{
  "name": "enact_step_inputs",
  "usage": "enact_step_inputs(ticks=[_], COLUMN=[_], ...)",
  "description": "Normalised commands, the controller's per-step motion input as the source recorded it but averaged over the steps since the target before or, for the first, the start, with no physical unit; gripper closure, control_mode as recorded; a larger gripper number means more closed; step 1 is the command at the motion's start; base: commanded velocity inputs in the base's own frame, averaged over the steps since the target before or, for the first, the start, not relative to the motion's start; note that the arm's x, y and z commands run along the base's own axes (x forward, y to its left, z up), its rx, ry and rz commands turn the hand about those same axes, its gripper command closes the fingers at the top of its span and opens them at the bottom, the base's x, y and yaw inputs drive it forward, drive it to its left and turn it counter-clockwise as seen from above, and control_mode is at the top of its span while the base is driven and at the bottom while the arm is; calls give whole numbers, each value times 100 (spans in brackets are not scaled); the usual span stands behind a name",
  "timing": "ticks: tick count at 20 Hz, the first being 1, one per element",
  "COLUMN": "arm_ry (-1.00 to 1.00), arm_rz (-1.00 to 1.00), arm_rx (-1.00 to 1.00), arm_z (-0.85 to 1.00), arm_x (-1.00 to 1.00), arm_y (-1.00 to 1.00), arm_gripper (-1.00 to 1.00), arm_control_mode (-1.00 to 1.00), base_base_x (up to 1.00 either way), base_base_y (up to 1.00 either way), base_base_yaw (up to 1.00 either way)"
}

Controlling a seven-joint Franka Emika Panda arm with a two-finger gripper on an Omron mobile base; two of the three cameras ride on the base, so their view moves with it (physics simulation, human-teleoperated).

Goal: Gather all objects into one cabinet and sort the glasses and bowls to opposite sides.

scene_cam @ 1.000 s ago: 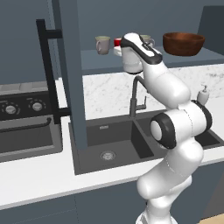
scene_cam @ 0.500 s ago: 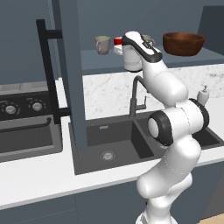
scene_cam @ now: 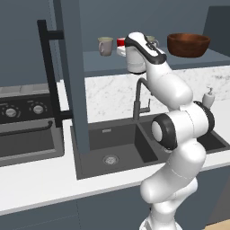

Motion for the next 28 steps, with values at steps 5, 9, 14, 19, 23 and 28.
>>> enact_step_inputs(ticks=[5,9,14,19,23,28], arm_ry=[0,0,0,0,0,-1], arm_rz=[0,0,0,0,0,0], arm_rx=[0,0,0,0,0,2], arm_z=[0,0,0,0,-1,0], arm_x=[0,0,0,0,-17,-46], arm_y=[0,0,0,0,-5,-20], arm_gripper=[100,100,100,-100,-100,-100], arm_control_mode=[-100,-100,-100,-100,-100,-100], base_base_x=[0,0,0,0,0,0], base_base_y=[0,0,0,0,0,0], base_base_yaw=[0,0,0,0,0,0])
